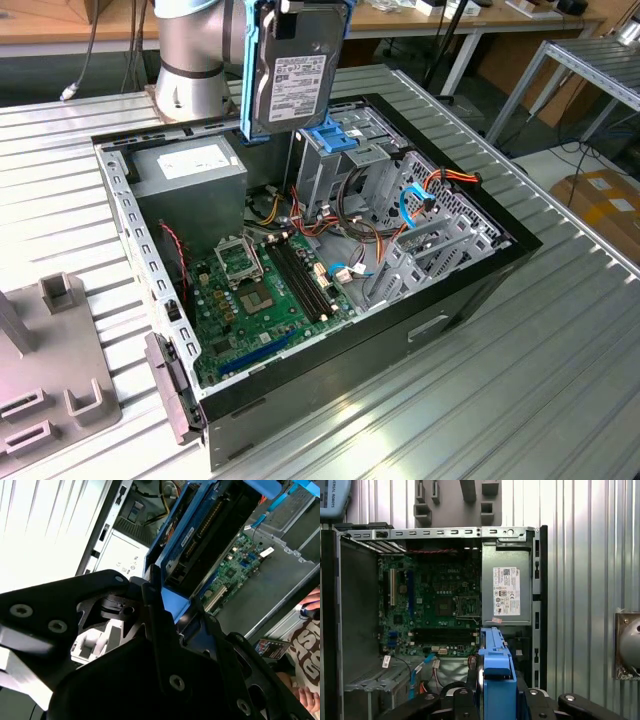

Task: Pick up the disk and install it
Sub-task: 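Pick up the disk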

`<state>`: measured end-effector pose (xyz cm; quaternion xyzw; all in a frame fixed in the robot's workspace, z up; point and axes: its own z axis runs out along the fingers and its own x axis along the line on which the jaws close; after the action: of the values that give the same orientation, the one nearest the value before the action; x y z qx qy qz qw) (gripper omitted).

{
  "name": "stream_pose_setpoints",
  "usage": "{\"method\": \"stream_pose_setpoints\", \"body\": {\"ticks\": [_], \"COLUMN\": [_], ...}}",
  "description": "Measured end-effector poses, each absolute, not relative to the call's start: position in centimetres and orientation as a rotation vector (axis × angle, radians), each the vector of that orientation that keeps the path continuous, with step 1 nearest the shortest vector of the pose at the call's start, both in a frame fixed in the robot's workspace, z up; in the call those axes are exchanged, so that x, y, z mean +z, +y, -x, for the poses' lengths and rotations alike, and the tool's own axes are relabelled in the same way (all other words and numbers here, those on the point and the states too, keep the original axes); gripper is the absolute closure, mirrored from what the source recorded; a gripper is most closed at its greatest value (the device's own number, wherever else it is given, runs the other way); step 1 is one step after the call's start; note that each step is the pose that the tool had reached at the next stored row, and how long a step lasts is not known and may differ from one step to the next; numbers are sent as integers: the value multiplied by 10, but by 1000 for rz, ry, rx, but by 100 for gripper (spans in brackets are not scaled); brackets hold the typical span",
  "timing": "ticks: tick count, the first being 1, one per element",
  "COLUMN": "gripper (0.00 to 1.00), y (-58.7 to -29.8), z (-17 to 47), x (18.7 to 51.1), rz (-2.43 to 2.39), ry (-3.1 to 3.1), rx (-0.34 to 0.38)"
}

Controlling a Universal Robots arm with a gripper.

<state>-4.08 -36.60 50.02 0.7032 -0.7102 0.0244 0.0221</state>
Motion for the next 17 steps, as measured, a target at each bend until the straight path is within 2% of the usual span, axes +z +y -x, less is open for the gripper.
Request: {"method": "stream_pose_setpoints", "body": {"ticks": [17], "gripper": [63], "y": [-366], "z": [-30], "x": [500], "rz": [-2178], "ry": [-2201], "rx": [76]}}
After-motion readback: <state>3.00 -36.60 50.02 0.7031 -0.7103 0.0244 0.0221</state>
